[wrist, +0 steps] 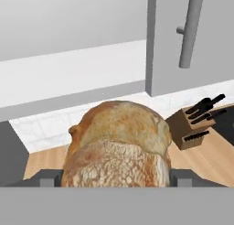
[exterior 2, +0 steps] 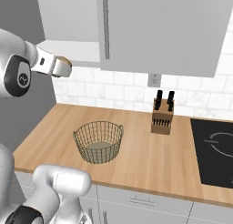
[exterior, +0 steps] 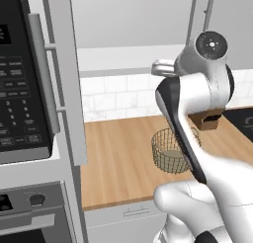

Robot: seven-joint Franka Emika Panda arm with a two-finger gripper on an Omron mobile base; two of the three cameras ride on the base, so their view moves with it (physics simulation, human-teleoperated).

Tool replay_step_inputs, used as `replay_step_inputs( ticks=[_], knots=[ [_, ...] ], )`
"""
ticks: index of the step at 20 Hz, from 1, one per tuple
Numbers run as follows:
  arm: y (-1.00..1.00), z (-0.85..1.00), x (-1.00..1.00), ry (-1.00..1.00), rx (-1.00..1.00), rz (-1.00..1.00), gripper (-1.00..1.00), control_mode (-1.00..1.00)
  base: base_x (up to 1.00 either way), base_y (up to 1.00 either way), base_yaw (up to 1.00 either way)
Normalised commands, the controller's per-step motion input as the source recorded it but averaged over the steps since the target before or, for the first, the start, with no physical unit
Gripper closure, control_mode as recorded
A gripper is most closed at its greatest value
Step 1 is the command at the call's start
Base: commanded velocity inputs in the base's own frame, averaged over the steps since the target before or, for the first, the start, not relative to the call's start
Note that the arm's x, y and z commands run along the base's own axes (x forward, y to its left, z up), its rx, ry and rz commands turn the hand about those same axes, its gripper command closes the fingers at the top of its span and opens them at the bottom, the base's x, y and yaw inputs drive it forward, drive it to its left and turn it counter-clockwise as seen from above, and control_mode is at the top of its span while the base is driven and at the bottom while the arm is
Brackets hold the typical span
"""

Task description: Open the cabinet, pick up the bread from the cabinet and place it in the basket. Then move the basket to the dining counter.

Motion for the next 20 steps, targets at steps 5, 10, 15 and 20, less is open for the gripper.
replay_step_inputs(
  ticks=[5,10,15,20],
  knots=[
    [-0.51,-0.36,-0.37,0.24,0.06,0.00,1.00,-1.00,0.00,0.00,0.00],
    [-0.52,-0.59,0.00,0.29,0.08,0.00,1.00,-1.00,0.00,0.00,0.00],
    [-0.42,-0.70,0.00,0.14,0.01,0.00,1.00,-1.00,0.00,0.00,0.00],
    [-0.19,-0.70,0.07,0.09,0.00,0.00,1.00,-1.00,0.00,0.00,0.00]
  ],
)
